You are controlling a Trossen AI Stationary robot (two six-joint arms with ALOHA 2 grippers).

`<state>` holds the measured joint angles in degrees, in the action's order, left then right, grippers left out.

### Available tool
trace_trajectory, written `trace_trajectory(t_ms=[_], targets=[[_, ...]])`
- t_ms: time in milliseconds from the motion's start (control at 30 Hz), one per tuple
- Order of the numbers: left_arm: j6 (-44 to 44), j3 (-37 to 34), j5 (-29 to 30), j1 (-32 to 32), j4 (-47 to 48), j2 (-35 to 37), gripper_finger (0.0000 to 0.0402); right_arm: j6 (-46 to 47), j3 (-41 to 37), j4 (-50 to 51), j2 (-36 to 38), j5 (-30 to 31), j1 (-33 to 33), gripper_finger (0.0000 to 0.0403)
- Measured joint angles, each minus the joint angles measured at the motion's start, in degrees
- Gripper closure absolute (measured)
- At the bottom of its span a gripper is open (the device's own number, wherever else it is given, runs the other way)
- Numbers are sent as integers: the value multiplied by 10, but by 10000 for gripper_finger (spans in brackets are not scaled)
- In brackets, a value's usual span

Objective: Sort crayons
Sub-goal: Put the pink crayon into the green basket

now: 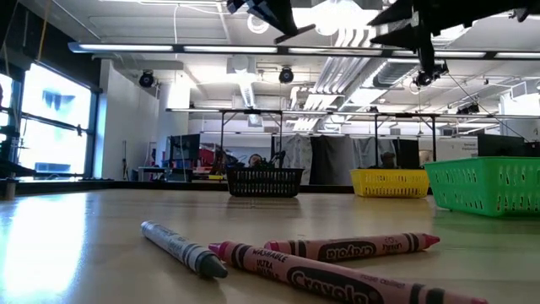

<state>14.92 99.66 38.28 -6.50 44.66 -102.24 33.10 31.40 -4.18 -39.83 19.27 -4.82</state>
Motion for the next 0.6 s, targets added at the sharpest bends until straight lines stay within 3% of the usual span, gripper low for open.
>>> trace_trajectory(t_ms=[133, 600], targets=[[-17, -1, -1, 2, -30, -1, 401, 10, -29, -89, 2, -36, 1, 274], [-41, -1, -48, 25, -200, -34, 401, 4, -29, -185, -42, -69, 25, 273]])
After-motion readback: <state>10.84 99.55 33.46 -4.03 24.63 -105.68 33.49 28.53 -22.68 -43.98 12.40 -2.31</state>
